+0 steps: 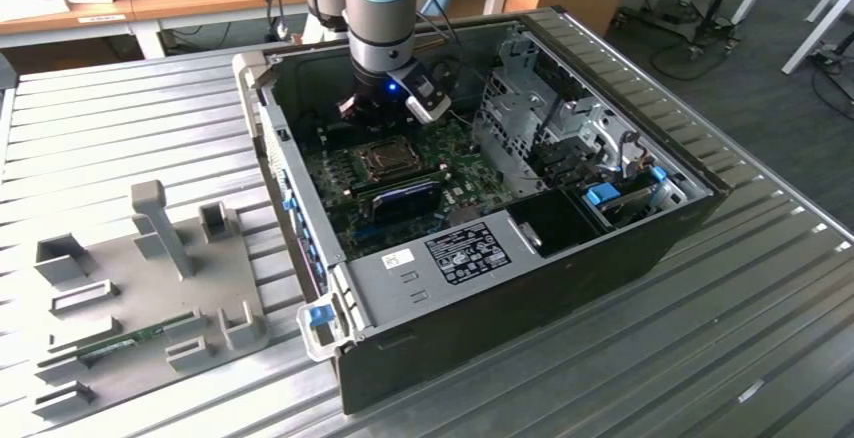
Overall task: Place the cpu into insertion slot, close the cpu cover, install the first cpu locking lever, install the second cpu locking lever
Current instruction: 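Install the first cpu locking lever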
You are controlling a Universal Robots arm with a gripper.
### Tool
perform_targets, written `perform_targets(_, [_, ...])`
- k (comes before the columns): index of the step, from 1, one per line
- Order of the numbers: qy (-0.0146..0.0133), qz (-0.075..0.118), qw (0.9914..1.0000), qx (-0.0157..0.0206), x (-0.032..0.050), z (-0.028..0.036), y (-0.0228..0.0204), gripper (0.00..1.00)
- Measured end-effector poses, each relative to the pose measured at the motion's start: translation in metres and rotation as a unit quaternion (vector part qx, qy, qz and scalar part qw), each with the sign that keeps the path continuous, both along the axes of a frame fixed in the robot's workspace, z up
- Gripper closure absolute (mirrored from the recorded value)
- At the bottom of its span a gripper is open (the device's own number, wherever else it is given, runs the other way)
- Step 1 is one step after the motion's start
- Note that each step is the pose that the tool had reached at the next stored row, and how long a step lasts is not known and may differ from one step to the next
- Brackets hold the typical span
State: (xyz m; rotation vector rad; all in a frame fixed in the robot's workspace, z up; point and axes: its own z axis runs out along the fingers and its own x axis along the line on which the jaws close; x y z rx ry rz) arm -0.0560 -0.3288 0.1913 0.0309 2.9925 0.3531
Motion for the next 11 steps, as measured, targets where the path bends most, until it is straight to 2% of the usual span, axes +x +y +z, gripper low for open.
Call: perform_targets(11, [0.0, 0.0, 1.0, 0.0001, 0.0, -0.0001, -0.0004, 0.89])
